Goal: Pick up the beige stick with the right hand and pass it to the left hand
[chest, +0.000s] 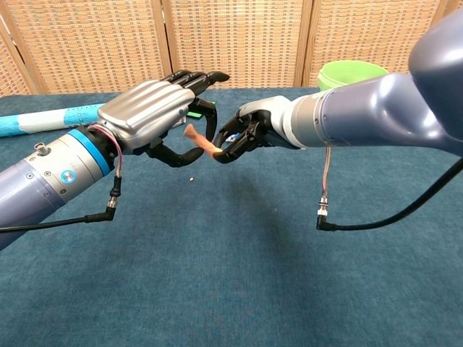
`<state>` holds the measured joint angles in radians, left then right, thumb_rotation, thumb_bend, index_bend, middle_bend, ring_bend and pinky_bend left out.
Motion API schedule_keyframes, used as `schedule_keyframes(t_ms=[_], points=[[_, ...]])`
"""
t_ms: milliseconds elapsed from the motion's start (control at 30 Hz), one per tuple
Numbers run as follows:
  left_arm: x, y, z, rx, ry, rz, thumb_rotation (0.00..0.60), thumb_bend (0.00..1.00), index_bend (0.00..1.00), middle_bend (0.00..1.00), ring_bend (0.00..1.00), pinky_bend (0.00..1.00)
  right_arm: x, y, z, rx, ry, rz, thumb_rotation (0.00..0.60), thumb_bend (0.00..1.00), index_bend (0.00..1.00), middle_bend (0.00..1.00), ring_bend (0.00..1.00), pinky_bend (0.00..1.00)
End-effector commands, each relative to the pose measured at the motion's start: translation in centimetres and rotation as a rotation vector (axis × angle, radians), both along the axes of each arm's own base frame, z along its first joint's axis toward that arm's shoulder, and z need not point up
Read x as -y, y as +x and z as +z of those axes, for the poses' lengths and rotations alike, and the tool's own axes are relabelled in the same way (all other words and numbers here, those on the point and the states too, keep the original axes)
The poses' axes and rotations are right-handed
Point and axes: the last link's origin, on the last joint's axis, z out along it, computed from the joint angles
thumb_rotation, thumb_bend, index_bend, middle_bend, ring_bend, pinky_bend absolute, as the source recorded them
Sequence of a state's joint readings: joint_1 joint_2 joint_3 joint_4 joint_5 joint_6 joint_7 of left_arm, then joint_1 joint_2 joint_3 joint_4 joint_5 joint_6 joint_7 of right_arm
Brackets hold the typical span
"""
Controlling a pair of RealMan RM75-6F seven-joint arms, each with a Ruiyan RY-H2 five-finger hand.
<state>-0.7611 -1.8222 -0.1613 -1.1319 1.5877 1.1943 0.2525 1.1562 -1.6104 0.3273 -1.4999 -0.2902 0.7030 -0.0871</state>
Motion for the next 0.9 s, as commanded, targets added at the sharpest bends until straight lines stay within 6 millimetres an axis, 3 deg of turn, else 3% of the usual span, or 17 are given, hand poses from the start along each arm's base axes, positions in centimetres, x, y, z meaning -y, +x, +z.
schedule_keyframes(t_ms=[33, 333, 667, 900], points=[[0.01, 0.10, -0.11, -0.009, 0.001, 0.001, 0.600, 0.41, 0.52, 0.00, 0.00, 0.00, 0.01, -0.05, 0.08, 0.002, 0.001, -0.002, 0.600, 0.60, 0.65, 0.15, 0.00, 0.00], [-0.01, 0.16, -0.36, -0.019, 0.004, 0.011, 0.600, 0.41, 0.57, 0.00, 0.00, 0.00, 0.02, -0.22, 0.22, 0.003, 0.003, -0.002, 0.600, 0.60, 0.65, 0.15, 0.00, 0.00], [-0.35, 0.16, -0.27, -0.030, 0.048, 0.025, 0.600, 0.50, 0.66, 0.00, 0.00, 0.00, 0.16, -0.63, 0.48, 0.008, 0.003, -0.006, 0.600, 0.60, 0.66, 0.15, 0.00, 0.00], [-0.50, 0.35, -0.43, -0.037, 0.049, 0.026, 0.600, 0.53, 0.77, 0.00, 0.00, 0.00, 0.24, -1.02, 0.80, 0.012, 0.003, -0.010, 0.600, 0.60, 0.66, 0.15, 0.00, 0.00]])
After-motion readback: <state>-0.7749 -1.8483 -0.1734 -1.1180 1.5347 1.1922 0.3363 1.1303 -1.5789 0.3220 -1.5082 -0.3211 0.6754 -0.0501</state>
